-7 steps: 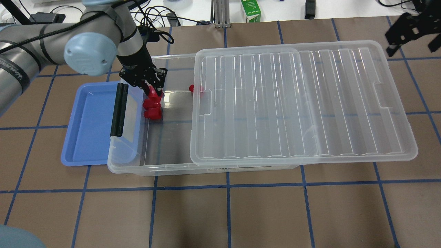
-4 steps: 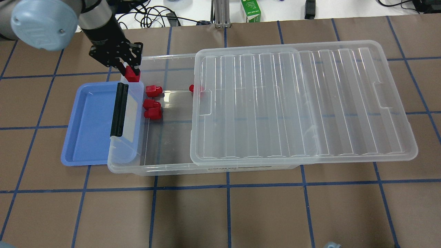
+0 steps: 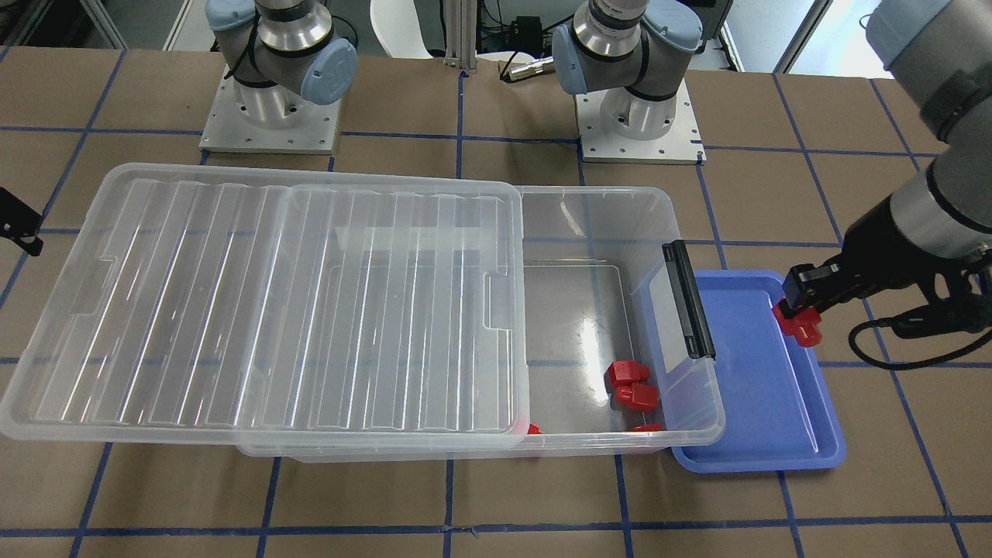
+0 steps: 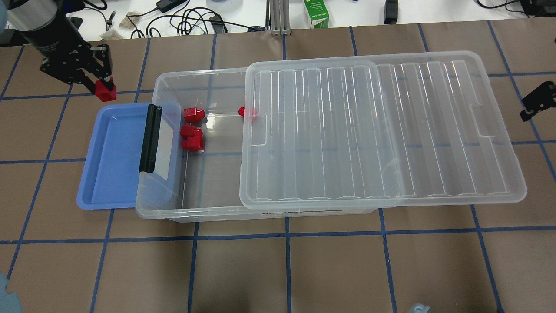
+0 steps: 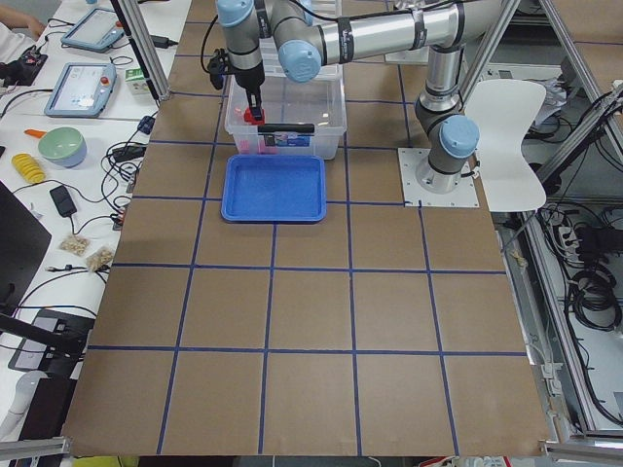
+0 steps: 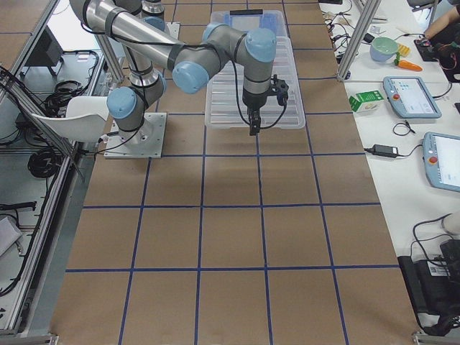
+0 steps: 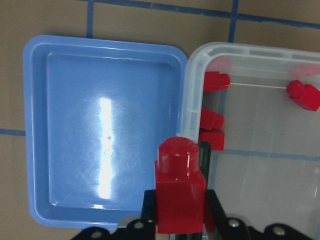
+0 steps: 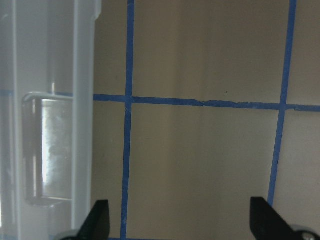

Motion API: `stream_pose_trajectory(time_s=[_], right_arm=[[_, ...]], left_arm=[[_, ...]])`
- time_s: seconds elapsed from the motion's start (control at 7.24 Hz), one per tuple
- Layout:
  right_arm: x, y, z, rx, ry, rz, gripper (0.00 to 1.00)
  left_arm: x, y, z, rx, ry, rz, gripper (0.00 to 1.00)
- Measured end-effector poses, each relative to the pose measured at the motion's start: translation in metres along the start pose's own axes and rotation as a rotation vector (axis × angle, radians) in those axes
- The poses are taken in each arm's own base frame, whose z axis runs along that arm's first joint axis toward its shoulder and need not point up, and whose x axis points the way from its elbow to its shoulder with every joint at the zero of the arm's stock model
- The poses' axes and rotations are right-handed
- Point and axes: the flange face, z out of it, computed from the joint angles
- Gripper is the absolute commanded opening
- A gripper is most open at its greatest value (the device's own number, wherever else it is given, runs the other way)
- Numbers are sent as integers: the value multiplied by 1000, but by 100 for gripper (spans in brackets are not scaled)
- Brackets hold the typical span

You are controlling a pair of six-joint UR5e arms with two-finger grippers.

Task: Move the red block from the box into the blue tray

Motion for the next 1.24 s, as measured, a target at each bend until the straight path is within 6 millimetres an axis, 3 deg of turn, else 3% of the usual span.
stream_pose_trajectory(time_s=[0.14, 0.41, 0.69, 0.97, 1.24], right_arm=[[-1, 2, 22, 8, 8, 0, 100], [-2, 3, 34, 18, 11, 3, 100], [-5, 2, 34, 25, 6, 2, 100], [-10, 0, 36, 39, -21, -1, 100], [-25, -6, 36, 45, -31, -5, 100]], left_arm=[[-27, -5, 8, -16, 5, 7, 0], [-55, -13, 38, -61, 18, 22, 0], [-63, -26, 84, -77, 23, 40, 0], [-68, -33, 141, -92, 29, 78, 0], [-71, -34, 177, -120, 39, 98, 0]])
